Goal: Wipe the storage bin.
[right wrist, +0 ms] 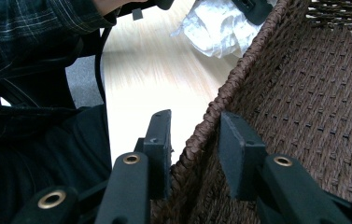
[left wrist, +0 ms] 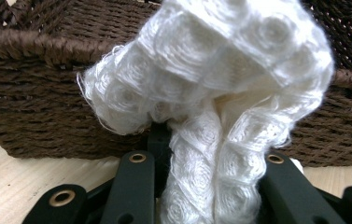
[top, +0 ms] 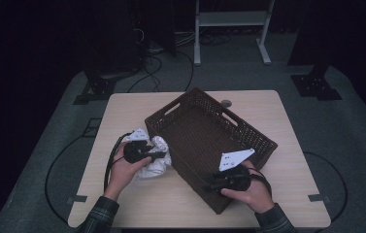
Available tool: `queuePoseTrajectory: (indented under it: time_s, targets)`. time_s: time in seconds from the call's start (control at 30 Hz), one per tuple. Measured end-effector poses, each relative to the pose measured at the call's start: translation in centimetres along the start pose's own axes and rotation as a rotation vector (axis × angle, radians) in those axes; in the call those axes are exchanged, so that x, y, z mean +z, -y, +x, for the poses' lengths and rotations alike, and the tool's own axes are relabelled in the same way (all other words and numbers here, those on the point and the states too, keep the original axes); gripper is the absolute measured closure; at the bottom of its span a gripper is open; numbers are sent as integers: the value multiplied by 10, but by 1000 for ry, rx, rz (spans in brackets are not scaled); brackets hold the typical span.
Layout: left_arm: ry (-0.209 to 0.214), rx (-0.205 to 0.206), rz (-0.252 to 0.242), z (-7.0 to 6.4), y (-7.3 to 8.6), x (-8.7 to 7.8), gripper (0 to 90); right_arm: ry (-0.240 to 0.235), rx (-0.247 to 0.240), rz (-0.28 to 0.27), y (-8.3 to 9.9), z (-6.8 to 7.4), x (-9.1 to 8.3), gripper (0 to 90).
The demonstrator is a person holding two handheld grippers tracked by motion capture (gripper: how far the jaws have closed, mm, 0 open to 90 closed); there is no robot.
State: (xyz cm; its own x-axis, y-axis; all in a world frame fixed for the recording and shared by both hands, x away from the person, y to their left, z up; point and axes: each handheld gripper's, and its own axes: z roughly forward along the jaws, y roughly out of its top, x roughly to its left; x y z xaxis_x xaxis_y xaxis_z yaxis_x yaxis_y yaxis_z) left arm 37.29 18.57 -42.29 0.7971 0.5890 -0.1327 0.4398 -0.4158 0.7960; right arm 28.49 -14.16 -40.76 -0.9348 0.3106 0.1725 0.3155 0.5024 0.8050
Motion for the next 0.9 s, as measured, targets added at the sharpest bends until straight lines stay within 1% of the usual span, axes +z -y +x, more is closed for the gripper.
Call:
queuePoseTrajectory:
  time_s: [0.1,0.17,0.27,0.33,0.37,0.4,0.43,0.47,0.63,0.7,0.77,0.83,0.9]
  targets:
    - [-5,8,-6,-1,-1,-2,688,-1,1,0,0,0,0,647]
    - [-1,7,1,-1,0,1,688,-1,1,-1,0,0,0,646]
    - [7,4,23,1,3,9,688,-1,2,-1,0,0,0,647]
    - [9,5,51,1,5,15,688,-1,2,-2,0,0,0,646]
    - [9,5,51,1,5,15,688,-1,2,-1,0,0,0,647]
    - [14,2,66,2,8,20,688,0,2,-2,0,0,0,647]
    - [14,2,66,2,8,20,688,-1,2,-2,0,0,0,646]
    - [15,2,82,2,10,25,688,-1,2,-2,0,0,0,647]
    - [19,-1,97,2,13,30,688,-1,2,-2,0,0,0,647]
    - [11,9,123,3,16,33,688,-2,4,-3,0,0,0,647]
    - [7,6,129,2,18,36,687,-2,2,-3,0,0,0,647]
    - [-2,20,166,2,22,41,687,-1,2,-2,0,0,0,647]
    - [-11,34,190,2,23,44,687,-1,3,-2,0,0,0,647]
